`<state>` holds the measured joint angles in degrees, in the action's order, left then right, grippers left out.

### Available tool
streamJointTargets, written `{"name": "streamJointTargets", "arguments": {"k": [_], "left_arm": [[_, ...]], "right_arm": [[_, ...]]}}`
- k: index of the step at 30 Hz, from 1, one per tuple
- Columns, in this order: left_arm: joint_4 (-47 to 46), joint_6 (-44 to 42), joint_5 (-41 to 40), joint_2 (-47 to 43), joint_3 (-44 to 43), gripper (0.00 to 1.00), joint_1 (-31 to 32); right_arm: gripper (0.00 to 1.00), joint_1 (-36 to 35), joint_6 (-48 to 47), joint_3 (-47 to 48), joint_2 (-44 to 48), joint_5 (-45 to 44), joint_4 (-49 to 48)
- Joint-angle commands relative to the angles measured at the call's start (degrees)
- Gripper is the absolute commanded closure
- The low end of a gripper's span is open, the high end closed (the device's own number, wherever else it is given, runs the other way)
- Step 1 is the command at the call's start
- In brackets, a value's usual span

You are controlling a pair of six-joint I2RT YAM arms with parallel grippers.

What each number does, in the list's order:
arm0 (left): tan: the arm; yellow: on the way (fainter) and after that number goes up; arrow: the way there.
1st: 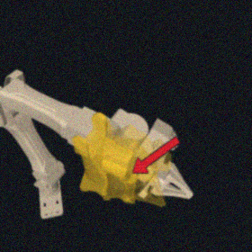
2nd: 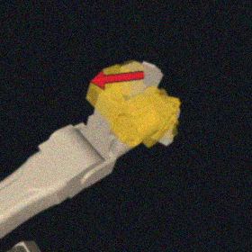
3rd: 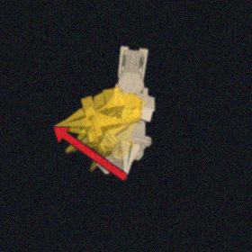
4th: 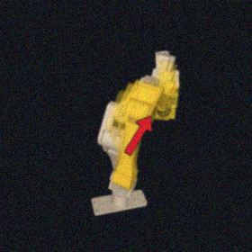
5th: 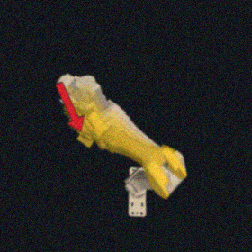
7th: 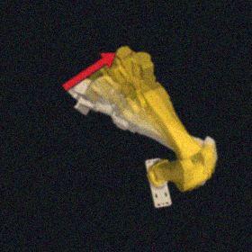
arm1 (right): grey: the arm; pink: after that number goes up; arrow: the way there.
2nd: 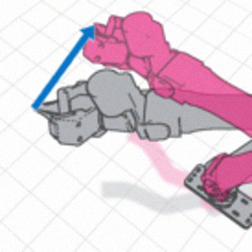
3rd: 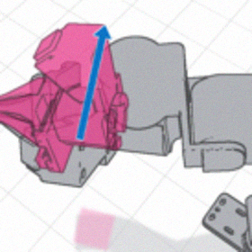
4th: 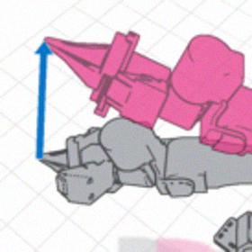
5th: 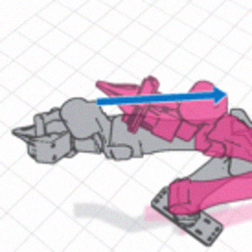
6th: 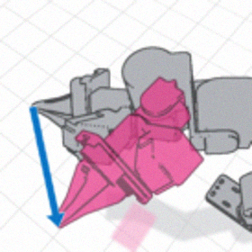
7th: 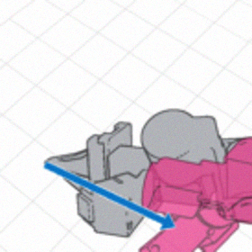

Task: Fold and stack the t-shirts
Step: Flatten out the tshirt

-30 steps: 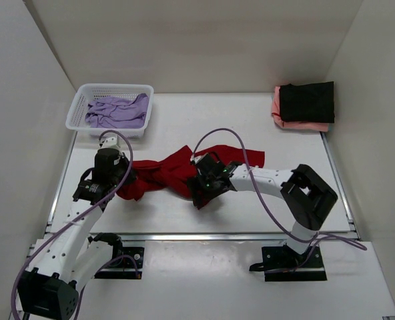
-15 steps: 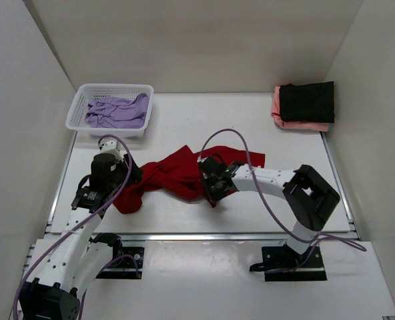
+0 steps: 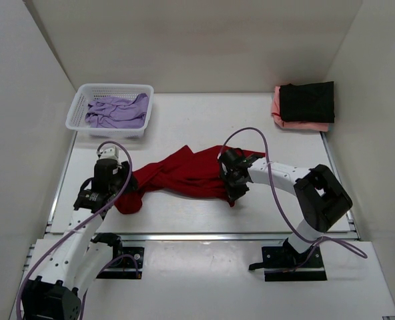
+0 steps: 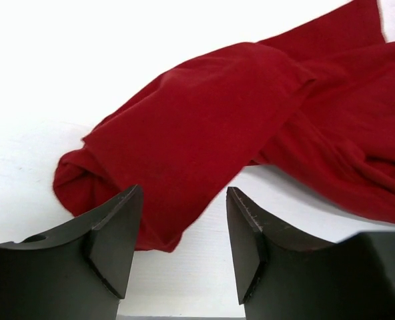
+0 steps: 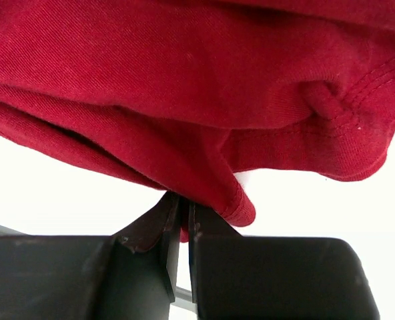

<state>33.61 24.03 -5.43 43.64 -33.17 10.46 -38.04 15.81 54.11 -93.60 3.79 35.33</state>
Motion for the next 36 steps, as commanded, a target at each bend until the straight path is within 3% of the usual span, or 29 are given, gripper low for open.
{"name": "streamJointTargets", "arguments": {"k": [1,5,9,11,12,13,15,20,25,30,32,36], "left_arm": [[2.7,0.6,-2.7,0.7,-1.0,0.35,-0.3],[2.3,1.5,-3.1,0.4,0.6,0.34,-0.3],[-0.6,3.1,-3.0,2.3,2.5,0.40,-1.0],[-1.7,3.2,-3.3,3.9,2.1,0.58,-0.6],[-1.7,3.4,-3.0,4.4,1.4,0.77,-0.7],[-2.0,3.7,-3.3,4.6,0.6,0.90,-0.8],[-2.1,4.4,-4.2,4.4,-0.8,1.00,-0.9],[-1.5,3.9,-6.8,5.6,-13.5,1.00,-1.5],[-6.4,2.9,-5.8,14.8,-37.0,1.00,-1.4],[-8.1,2.5,-2.2,27.8,-59.4,1.00,-1.2],[-8.0,3.0,-0.1,31.3,-65.5,1.00,-1.6],[-6.5,2.9,2.6,33.3,-72.0,1.00,-2.7]], "right_arm": [[1.00,1.3,-3.2,0.9,-1.8,-0.6,3.2],[1.00,1.2,-3.9,2.5,-3.0,-0.7,3.3],[1.00,1.4,-4.1,3.3,-3.9,0.0,3.1],[1.00,1.2,-4.6,3.4,-3.8,-0.1,3.3],[1.00,1.2,-4.7,3.6,-4.1,-0.1,3.4],[1.00,1.4,-5.0,3.4,-3.7,-0.3,3.8],[1.00,1.8,-4.8,3.6,-3.8,0.0,4.0],[1.00,5.6,-6.9,9.3,-0.7,1.2,10.3],[1.00,17.4,-5.3,28.6,7.1,3.5,16.6],[1.00,27.7,-4.7,51.0,4.0,6.2,19.2],[1.00,28.5,-6.5,62.8,1.9,4.9,23.0],[1.00,30.9,-5.9,72.1,1.8,4.2,25.0]]}}
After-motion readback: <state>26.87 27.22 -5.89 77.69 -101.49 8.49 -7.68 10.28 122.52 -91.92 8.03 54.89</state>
